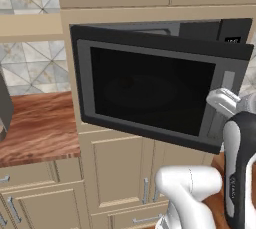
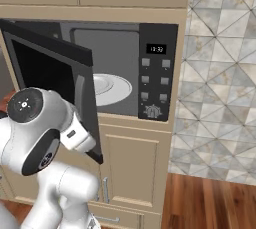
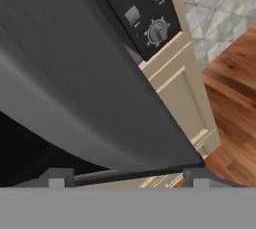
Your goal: Retrieve the reheated potato from the microwave, then place the potato, cheese, and condiment on the cutting board.
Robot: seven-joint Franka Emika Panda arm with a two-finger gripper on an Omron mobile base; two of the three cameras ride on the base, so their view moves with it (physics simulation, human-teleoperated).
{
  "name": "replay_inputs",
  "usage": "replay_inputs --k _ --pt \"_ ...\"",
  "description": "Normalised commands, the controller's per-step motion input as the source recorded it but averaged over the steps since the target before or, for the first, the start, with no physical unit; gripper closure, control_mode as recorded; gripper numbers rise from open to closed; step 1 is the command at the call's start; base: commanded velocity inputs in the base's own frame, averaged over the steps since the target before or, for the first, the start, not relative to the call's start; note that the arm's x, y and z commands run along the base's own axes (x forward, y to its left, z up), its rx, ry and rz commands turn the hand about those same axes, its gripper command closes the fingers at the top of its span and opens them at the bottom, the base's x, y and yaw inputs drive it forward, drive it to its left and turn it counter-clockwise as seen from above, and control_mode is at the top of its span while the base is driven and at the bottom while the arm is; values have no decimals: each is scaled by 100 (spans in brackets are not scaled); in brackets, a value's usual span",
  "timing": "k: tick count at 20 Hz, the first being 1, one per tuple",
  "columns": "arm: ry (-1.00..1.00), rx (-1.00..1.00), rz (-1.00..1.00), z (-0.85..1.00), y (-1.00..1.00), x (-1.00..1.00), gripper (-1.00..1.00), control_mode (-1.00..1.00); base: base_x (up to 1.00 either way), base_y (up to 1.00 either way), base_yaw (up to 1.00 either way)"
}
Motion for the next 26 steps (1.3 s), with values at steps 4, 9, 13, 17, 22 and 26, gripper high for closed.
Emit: replay_inputs --k 4,9,13,17,22,26 --pt "0 24 -7 4 -34 -67 -100 -100 0 0 0" --pt "7 35 0 10 -65 -26 -100 -100 0 0 0" --pt "4 37 -1 -5 -47 11 -100 -100 0 0 0" --pt "0 35 -6 -17 -21 44 -100 -100 0 0 0" --pt "0 37 0 -15 -9 69 -100 -100 0 0 0" --pt "0 24 2 -13 1 74 -100 -100 0 0 0"
